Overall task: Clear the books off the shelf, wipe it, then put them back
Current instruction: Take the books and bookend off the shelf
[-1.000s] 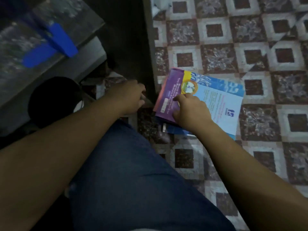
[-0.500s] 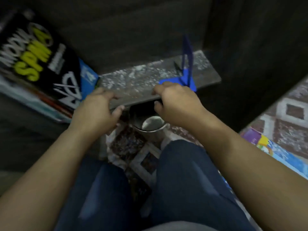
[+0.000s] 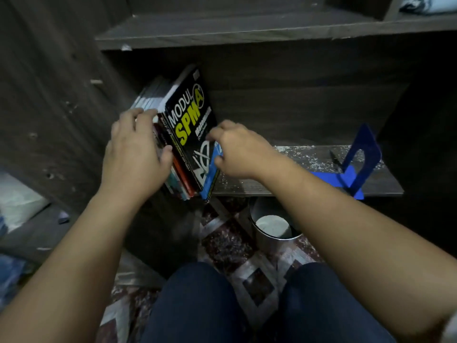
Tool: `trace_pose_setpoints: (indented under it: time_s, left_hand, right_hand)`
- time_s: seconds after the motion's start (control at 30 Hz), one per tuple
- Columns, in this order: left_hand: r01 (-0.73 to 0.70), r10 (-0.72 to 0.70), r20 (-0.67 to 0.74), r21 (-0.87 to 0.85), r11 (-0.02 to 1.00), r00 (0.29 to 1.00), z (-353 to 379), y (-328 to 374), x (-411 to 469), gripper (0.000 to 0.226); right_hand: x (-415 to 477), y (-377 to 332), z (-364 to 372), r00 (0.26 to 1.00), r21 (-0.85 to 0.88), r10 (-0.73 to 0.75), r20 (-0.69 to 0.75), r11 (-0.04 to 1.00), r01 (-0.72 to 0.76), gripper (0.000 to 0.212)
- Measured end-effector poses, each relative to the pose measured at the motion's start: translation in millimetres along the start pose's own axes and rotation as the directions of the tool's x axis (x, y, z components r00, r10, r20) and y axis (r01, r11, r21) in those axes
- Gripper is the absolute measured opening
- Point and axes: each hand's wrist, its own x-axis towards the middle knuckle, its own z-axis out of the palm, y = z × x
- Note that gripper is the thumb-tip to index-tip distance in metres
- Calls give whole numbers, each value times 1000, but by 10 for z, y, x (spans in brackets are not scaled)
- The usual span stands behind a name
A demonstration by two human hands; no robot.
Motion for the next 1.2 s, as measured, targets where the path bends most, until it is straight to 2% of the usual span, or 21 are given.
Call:
trace_pose_setpoints:
  time_s: [0.17,0.3,0.4,0.53,0.73,0.93,1.03,1.13,1.2]
  left_hand:
    - [21,-28,123,60,998,992,85,-149,126,75]
    - [25,-34,178,54,998,983,175,-224,160,77]
    - [12,-22,171,60,998,985,207,-225,169,77]
    - [6,-18,160,74,997,987,216,-231,182,76]
    - [15,-28,142,91,996,989,258,-199,191,76]
    - [52,-63,99,112,992,993,320,-151,190,77]
    - [61,-72,85,123,991,994,356,-144,189,77]
    - [77,-85,63,125,989,994,408,-125,161,80]
    - [51,-56,47,113,992,997,470,-50,109,82]
  right_hand:
    - [419,-135,-19,997,40,-59,-51,997,61,90]
    - [668,-245,32,988,2,-151,-45,988,151,103]
    - [749,-227,68,987,99,-161,-26,982,162,95]
    - [748,-93,39,985,250,-146,-89,954,164,71]
    - [676,132,-16,988,181,-76,-133,979,99,63]
    - [636,207,-54,989,175,-136,-66,974,145,72]
    - [612,256,-51,983,52,-139,-123,988,146,63]
    - [519,366,-70,948,-146,-213,-236,972,182,45]
    - [432,483,-77,928,-209,-235,-288,961,178,36]
